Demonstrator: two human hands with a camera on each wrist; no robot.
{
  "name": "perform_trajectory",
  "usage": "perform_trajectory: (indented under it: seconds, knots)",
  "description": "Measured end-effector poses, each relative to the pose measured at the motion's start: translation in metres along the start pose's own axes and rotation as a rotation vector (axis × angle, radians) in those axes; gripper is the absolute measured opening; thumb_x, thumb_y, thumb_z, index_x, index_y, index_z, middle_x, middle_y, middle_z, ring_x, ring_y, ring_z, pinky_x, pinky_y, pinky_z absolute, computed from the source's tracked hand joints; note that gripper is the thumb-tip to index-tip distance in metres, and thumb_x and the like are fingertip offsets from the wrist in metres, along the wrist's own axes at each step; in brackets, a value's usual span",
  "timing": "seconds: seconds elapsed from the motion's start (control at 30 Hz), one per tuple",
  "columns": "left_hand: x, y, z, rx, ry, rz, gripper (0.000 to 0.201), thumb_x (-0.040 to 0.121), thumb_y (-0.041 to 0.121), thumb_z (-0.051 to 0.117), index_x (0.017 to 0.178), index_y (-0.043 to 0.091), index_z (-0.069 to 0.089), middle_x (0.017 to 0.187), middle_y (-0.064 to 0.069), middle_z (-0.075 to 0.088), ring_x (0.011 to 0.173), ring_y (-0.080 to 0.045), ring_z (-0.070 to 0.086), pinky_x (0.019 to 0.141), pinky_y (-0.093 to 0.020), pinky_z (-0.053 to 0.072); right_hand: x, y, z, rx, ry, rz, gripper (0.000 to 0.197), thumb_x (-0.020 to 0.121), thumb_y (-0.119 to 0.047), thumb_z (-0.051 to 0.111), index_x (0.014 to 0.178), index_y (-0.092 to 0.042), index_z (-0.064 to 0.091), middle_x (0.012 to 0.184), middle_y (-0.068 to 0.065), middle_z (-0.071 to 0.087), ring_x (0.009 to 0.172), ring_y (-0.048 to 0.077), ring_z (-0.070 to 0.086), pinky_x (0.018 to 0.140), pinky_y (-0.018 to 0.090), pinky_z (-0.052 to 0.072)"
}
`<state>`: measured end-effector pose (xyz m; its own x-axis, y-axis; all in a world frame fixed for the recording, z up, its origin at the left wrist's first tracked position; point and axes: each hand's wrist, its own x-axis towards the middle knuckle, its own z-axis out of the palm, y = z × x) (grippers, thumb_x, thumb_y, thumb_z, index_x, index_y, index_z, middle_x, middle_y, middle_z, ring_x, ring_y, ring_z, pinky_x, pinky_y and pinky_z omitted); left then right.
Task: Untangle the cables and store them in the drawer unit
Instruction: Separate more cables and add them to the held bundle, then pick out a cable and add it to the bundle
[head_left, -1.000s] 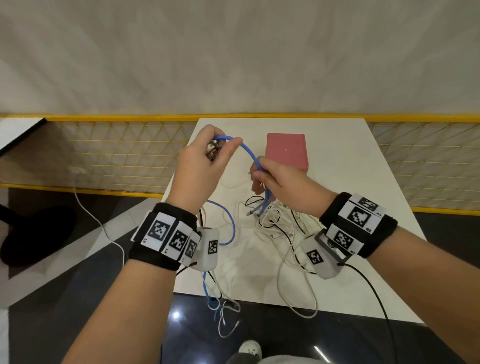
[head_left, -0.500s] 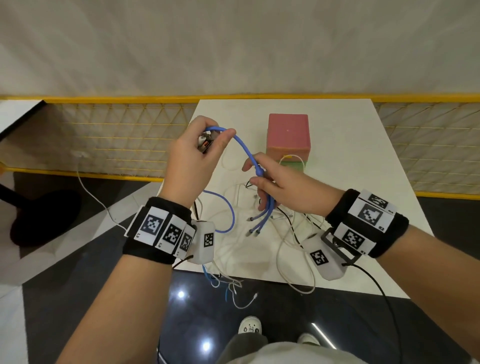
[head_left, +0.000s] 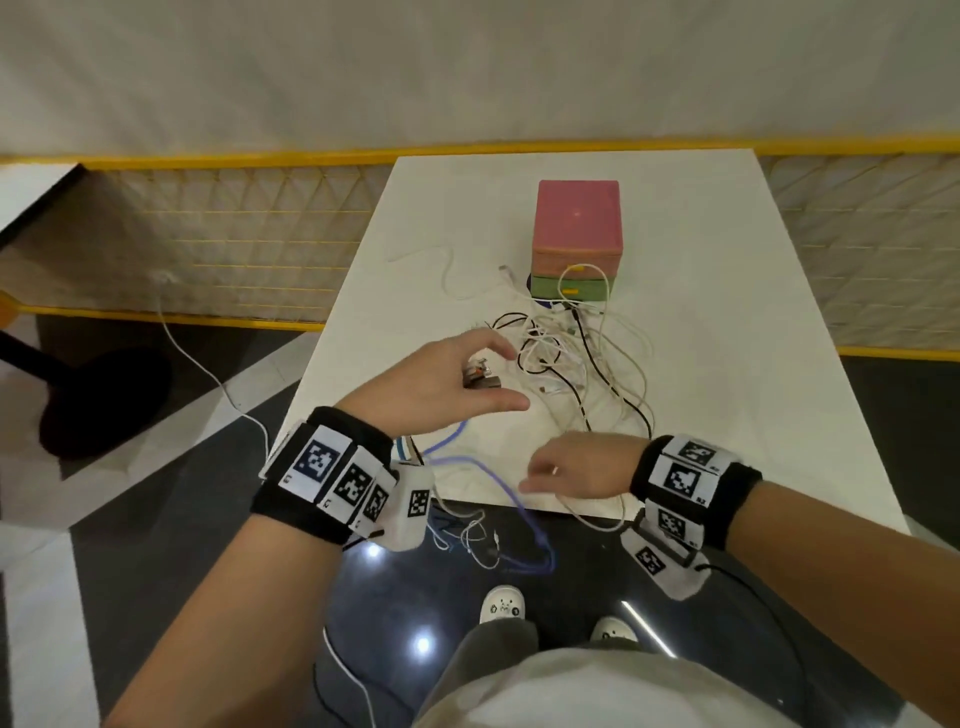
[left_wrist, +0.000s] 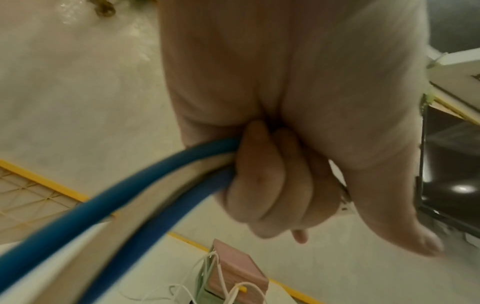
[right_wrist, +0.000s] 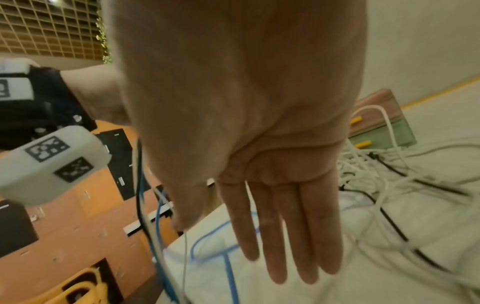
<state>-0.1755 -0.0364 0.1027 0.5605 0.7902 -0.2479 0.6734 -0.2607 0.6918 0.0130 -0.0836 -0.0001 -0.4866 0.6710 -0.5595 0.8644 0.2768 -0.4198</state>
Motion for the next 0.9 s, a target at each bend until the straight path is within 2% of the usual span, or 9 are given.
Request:
perform_trajectory:
  seconds: [0.07,0.17,0.3,0.37,0.47,0.6,0.7,0.8,0.9]
  knots:
    - [-0.007,0.009,-0.006,-0.069,0.044,0.064,0.040,0.079,0.034,0.079,0.114,0.030,0.060,0.106,0.015,0.063,0.084,0.000,0.060,0.080,-0.015,0.044,-0.005,0.005,-0.016,0.029,0.182,0.037,0.042,0.095,-0.046,0.047,0.114,-0.011,0.061,0.108,0.006,0.065,0.099,0.024,0.061,0.087,0.035,0.047]
    - [-0.020,0.033,-0.019,-0.112,0.120,0.166,0.030,0.087,0.015,0.072,0.116,0.021,0.063,0.091,0.032,0.062,0.069,0.008,0.054,0.070,-0.004,0.037,-0.011,0.002,-0.041,0.290,0.435,-0.067,0.063,0.084,-0.037,0.068,0.137,-0.018,0.040,0.127,0.003,0.056,0.118,0.015,0.053,0.094,0.024,0.042]
    - [-0.033,0.065,-0.029,-0.180,0.220,0.285,0.024,0.092,0.003,0.062,0.114,0.013,0.064,0.072,0.035,0.059,0.056,0.011,0.052,0.056,-0.002,0.035,-0.013,-0.046,-0.056,0.495,0.324,-0.399,0.097,0.076,-0.046,0.074,0.149,-0.030,0.012,0.157,-0.009,0.018,0.141,0.002,0.021,0.113,0.021,0.022]
    - [-0.036,0.077,-0.031,-0.184,0.246,0.333,0.023,0.093,0.000,0.059,0.114,0.009,0.062,0.065,0.036,0.056,0.055,0.016,0.050,0.054,0.000,0.033,-0.012,-0.072,-0.052,0.500,0.253,-0.494,0.071,0.088,-0.035,0.065,0.144,-0.018,0.026,0.148,-0.005,0.034,0.132,0.003,0.035,0.111,0.022,0.029]
    - [-0.038,0.083,-0.033,-0.181,0.291,0.355,0.021,0.095,0.001,0.058,0.114,0.008,0.062,0.064,0.036,0.056,0.052,0.011,0.049,0.053,-0.001,0.032,-0.011,-0.088,-0.041,0.548,0.269,-0.628,0.024,0.096,-0.020,0.043,0.114,-0.004,0.045,0.107,0.004,0.052,0.093,0.008,0.050,0.087,0.016,0.042]
    - [-0.043,0.077,-0.032,-0.274,0.435,0.353,0.017,0.095,0.002,0.056,0.107,0.012,0.063,0.059,0.031,0.054,0.046,0.003,0.043,0.050,-0.009,0.031,-0.003,-0.061,-0.020,0.498,0.253,-0.516,0.009,0.102,-0.014,0.038,0.101,-0.007,0.044,0.090,0.009,0.059,0.079,-0.005,0.053,0.081,0.011,0.041]
    - [-0.046,0.075,-0.034,-0.419,0.548,0.365,0.016,0.094,0.003,0.055,0.101,0.016,0.063,0.054,0.018,0.047,0.043,-0.005,0.031,0.046,-0.018,0.028,0.005,-0.025,0.017,0.352,0.126,-0.340,0.012,0.102,-0.020,0.037,0.102,-0.013,0.046,0.096,0.005,0.059,0.090,0.018,0.058,0.087,0.030,0.046]
    - [-0.044,0.074,-0.038,-0.522,0.609,0.370,0.015,0.092,0.008,0.057,0.092,0.022,0.064,0.056,0.008,0.036,0.042,-0.010,0.026,0.046,-0.020,0.023,0.002,0.005,0.046,0.216,-0.083,-0.164,0.035,0.095,-0.012,0.046,0.130,-0.014,0.042,0.122,0.014,0.058,0.109,0.035,0.058,0.096,0.047,0.047]
    - [-0.035,0.066,-0.036,-0.492,0.566,0.343,0.011,0.095,0.013,0.060,0.090,0.023,0.064,0.054,0.014,0.040,0.044,-0.010,0.027,0.045,-0.020,0.023,-0.005,0.019,0.033,0.227,-0.059,-0.112,0.056,0.091,-0.005,0.052,0.141,-0.021,0.036,0.133,0.000,0.053,0.119,0.019,0.055,0.101,0.032,0.045]
